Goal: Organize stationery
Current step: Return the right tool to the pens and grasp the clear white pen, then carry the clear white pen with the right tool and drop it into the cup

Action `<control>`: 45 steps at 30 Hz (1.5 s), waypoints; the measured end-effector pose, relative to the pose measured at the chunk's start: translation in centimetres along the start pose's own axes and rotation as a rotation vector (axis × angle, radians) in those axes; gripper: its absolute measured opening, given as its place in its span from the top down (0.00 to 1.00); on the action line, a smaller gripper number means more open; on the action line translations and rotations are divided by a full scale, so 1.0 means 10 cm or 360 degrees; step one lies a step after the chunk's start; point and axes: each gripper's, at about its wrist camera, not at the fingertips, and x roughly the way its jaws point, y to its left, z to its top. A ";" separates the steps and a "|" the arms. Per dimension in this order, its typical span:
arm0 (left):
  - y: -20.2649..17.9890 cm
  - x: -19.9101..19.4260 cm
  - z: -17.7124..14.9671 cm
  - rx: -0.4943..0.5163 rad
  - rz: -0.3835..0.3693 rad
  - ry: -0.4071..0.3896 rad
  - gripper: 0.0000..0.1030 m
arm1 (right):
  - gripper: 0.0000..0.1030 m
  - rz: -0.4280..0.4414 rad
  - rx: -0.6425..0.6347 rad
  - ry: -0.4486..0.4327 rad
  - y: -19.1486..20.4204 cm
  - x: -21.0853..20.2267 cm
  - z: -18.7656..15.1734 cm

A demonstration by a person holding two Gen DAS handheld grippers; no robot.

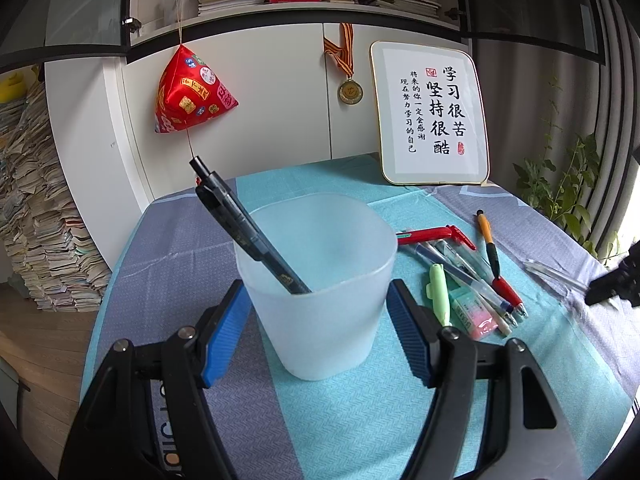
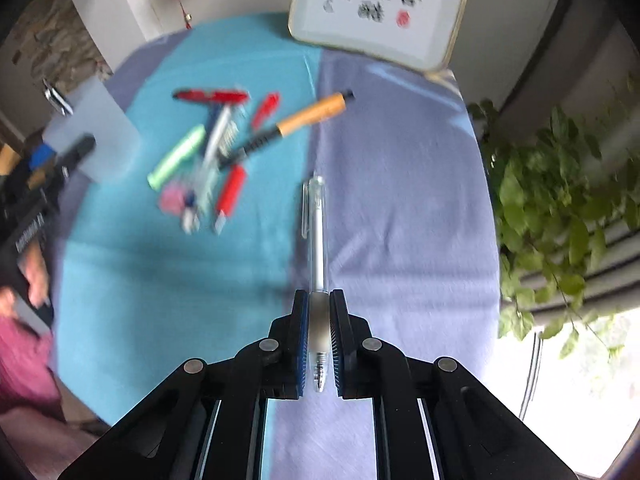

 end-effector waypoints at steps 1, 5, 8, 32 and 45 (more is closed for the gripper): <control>0.00 0.00 0.00 0.0001 0.0001 0.0000 0.33 | 0.89 -0.0007 -0.0016 0.0032 -0.02 0.03 -0.04; 0.00 0.00 0.00 -0.0002 -0.0001 0.0001 0.33 | 0.65 -0.0064 -0.0029 -0.0005 0.01 0.05 0.06; 0.01 0.00 0.00 -0.0005 -0.0004 0.0002 0.33 | 0.57 -0.0047 -0.0031 -0.0093 0.03 0.05 0.25; 0.01 0.00 0.00 -0.0002 -0.0002 0.0002 0.33 | 0.85 0.0002 0.0005 -0.0295 0.16 -0.38 0.60; 0.02 0.01 0.00 -0.0012 -0.0009 0.0003 0.33 | 0.88 0.0317 -0.0270 -0.0856 0.98 -1.73 0.81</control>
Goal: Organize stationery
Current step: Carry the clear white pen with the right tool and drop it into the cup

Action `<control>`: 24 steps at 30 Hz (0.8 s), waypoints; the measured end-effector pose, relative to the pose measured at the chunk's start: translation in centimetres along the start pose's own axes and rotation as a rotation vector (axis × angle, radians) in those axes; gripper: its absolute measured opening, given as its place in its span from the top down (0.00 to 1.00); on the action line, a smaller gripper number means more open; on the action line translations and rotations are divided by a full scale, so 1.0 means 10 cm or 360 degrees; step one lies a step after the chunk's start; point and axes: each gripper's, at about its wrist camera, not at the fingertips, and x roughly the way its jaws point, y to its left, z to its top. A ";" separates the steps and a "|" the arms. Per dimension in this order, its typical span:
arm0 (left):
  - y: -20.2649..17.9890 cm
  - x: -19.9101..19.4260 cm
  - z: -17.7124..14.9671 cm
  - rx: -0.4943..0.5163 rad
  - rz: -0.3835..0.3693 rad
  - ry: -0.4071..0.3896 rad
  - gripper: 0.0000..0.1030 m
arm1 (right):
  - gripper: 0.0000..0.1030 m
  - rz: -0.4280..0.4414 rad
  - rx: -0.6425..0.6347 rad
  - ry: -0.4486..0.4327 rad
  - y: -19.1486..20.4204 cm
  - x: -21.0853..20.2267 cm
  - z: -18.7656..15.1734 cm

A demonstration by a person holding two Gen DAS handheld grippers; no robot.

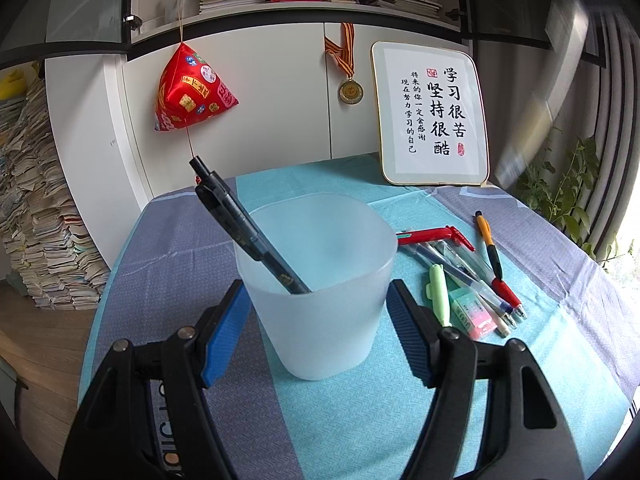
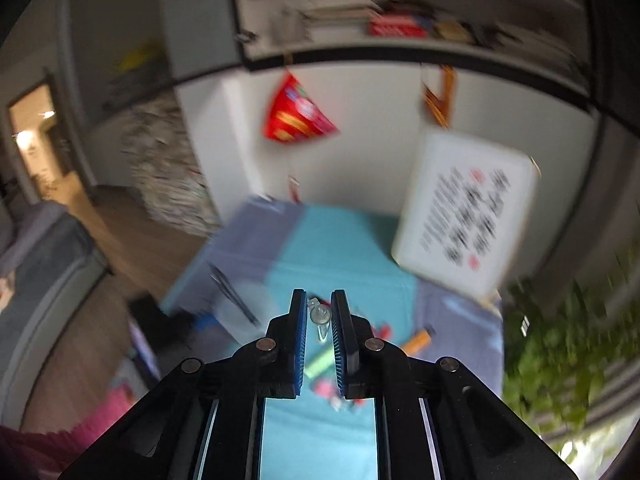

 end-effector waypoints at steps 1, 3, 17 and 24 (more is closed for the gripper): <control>0.00 0.00 0.00 0.0000 0.0000 0.0000 0.33 | 0.88 0.0025 -0.0026 -0.0018 0.08 0.01 0.08; 0.00 0.00 0.00 0.0000 -0.0001 0.0000 0.33 | 0.89 0.0070 -0.0076 -0.0032 0.22 0.09 0.21; 0.00 0.00 0.00 0.0000 0.0000 0.0000 0.33 | 0.90 0.0203 -0.0137 0.0254 0.59 1.17 0.26; 0.00 0.00 0.00 0.0000 -0.0001 0.0000 0.33 | 0.89 0.0221 -0.0142 0.0359 0.63 1.51 0.19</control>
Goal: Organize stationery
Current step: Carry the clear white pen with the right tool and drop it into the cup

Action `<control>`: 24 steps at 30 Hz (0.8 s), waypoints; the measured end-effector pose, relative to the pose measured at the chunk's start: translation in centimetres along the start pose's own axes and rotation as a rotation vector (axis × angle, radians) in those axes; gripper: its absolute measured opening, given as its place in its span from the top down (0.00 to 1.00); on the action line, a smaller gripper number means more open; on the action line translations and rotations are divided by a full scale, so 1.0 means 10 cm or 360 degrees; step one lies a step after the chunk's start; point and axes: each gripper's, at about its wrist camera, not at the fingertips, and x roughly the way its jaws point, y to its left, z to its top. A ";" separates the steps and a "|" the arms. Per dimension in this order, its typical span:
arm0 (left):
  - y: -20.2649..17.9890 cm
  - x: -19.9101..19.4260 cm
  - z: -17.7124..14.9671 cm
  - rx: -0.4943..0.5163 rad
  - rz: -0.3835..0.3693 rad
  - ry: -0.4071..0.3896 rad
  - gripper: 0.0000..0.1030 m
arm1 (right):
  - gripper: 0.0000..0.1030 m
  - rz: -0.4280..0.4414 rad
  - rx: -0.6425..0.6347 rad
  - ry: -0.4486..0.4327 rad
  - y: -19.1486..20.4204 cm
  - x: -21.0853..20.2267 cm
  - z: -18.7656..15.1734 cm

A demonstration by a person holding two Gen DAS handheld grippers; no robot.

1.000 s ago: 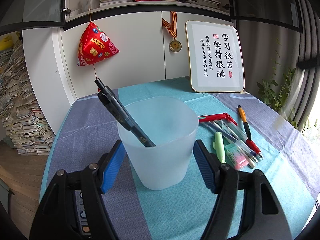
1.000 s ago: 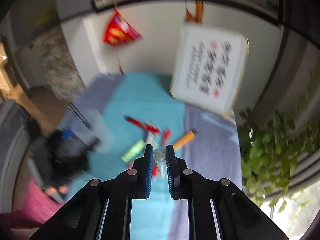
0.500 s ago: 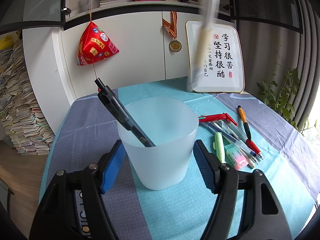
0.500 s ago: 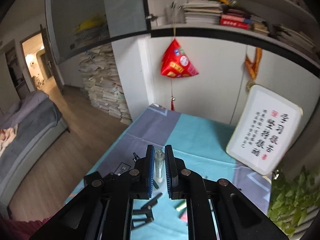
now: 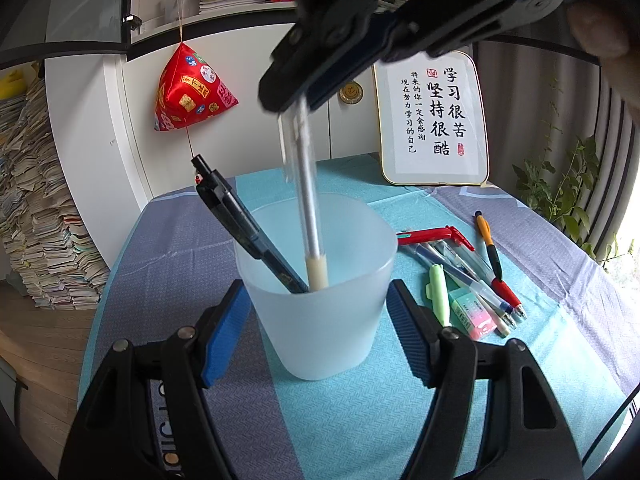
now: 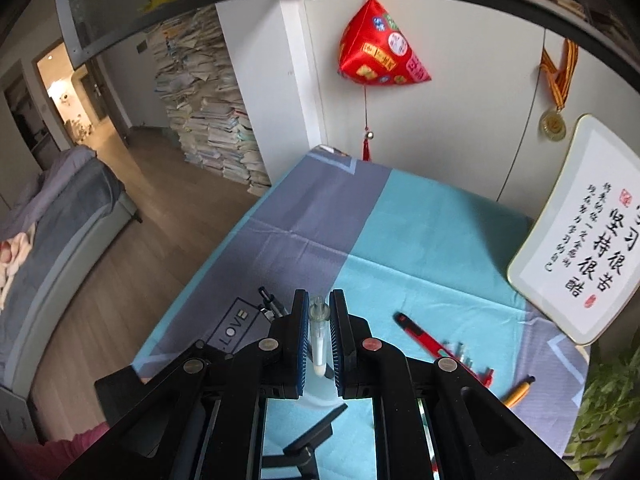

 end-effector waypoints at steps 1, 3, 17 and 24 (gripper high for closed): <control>0.00 0.00 0.00 0.0000 0.0000 0.0000 0.33 | 0.89 0.0007 0.0002 0.0009 0.00 0.03 0.00; 0.00 0.00 0.00 0.0000 0.0000 0.0000 0.33 | 0.89 0.0008 0.0006 0.0015 0.00 0.06 0.00; 0.00 0.00 0.00 0.0000 0.0000 0.0000 0.33 | 0.88 0.0039 0.0054 0.0091 -0.09 0.19 -0.07; 0.00 0.00 0.00 0.0000 0.0000 0.0000 0.33 | 0.88 -0.0084 0.0238 0.0011 -0.60 -0.26 -0.40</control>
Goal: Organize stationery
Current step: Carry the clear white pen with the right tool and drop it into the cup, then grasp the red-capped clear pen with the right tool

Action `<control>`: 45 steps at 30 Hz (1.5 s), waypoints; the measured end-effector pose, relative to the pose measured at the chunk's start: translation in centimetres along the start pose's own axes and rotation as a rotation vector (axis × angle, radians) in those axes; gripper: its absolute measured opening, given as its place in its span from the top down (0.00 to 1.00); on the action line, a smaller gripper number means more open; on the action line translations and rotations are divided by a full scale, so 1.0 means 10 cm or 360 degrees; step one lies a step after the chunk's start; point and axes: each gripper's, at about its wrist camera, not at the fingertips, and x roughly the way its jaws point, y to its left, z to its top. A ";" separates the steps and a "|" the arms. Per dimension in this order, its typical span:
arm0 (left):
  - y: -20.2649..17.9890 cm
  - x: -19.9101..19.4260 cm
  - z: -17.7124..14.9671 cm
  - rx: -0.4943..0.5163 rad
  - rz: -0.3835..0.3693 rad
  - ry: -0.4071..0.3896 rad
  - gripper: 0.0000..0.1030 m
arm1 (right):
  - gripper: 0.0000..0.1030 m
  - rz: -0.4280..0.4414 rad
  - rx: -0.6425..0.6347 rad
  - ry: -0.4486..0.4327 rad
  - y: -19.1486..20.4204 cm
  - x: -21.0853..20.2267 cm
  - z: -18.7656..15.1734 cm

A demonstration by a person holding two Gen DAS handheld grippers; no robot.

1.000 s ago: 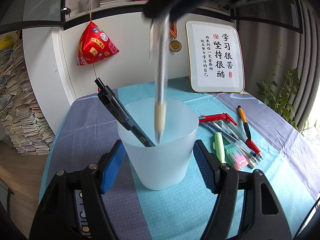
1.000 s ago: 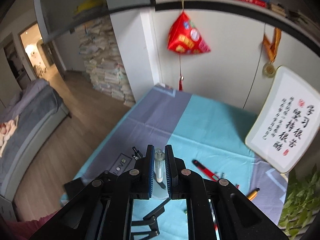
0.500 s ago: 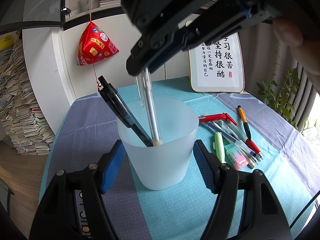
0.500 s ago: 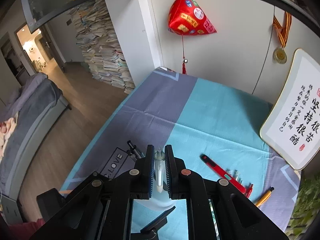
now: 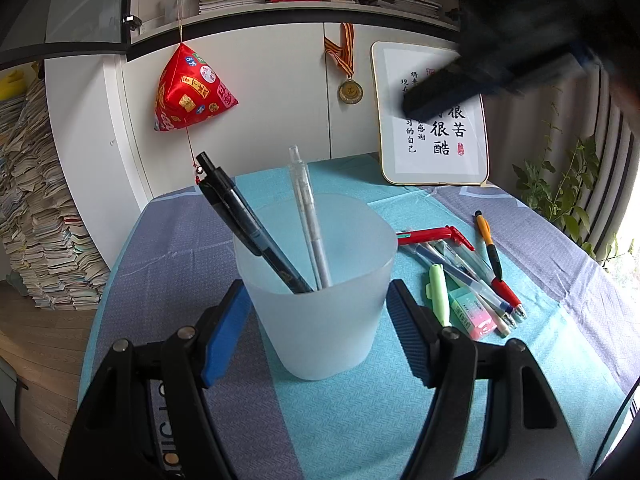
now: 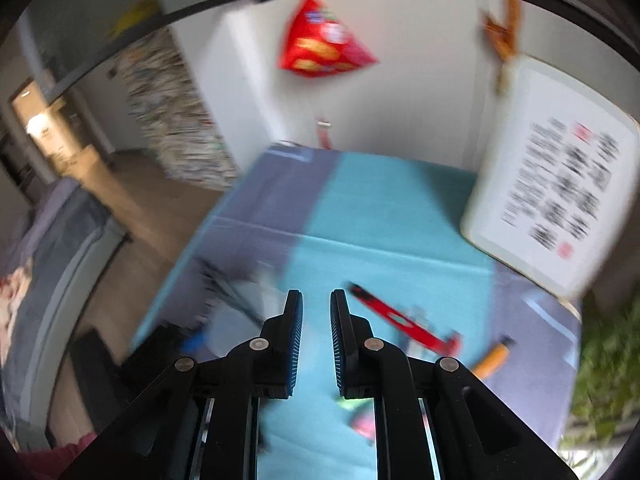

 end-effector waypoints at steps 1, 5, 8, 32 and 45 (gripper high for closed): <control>0.00 0.00 0.00 0.0000 0.0000 0.0000 0.33 | 0.88 -0.0064 0.0036 0.0020 -0.15 -0.01 -0.10; 0.00 0.00 0.00 -0.0001 -0.0001 0.0000 0.33 | 0.88 -0.0244 0.0141 0.0162 -0.55 0.12 -0.47; 0.00 0.00 0.00 0.0000 0.0000 0.0000 0.33 | 0.88 -0.0271 0.0213 0.0282 -0.72 0.27 -0.74; 0.00 0.00 0.00 -0.0001 -0.0001 0.0001 0.33 | 0.88 -0.0207 0.0275 0.0430 -0.75 0.65 -1.01; 0.00 0.00 0.00 0.0002 0.0002 0.0001 0.33 | 0.88 -0.0319 -0.0025 0.0729 -0.66 0.02 -1.84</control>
